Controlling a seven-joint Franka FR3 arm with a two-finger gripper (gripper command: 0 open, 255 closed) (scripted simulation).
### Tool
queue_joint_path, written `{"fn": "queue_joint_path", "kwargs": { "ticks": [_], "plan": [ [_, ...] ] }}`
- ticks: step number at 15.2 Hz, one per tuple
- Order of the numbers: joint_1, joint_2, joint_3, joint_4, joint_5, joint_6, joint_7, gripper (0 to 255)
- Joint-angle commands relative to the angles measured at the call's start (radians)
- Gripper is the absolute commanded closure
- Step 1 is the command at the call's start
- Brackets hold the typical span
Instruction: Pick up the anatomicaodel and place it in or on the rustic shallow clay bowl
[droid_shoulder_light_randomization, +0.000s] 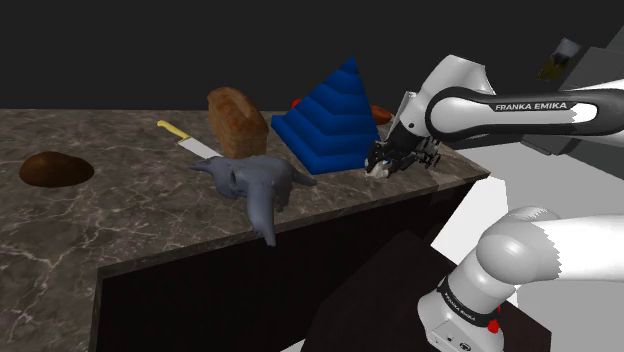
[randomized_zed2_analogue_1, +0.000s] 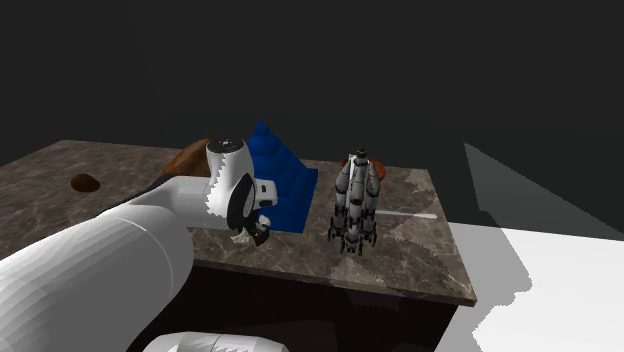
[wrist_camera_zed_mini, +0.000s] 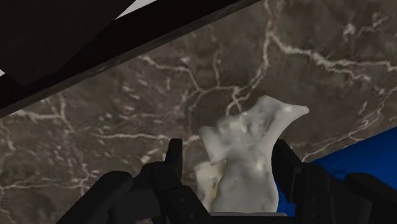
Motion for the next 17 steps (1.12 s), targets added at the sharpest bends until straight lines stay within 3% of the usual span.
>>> {"fn": "queue_joint_path", "kwargs": {
  "ticks": [1, 9, 17],
  "plan": [
    [0.0, 0.0, 0.0, 0.0, 0.0, 0.0, 0.0, 255],
    [0.0, 0.0, 0.0, 0.0, 0.0, 0.0, 0.0, 255],
    [-0.007, -0.027, -0.009, 0.094, -0.013, -0.121, 0.005, 255]
  ]
}}
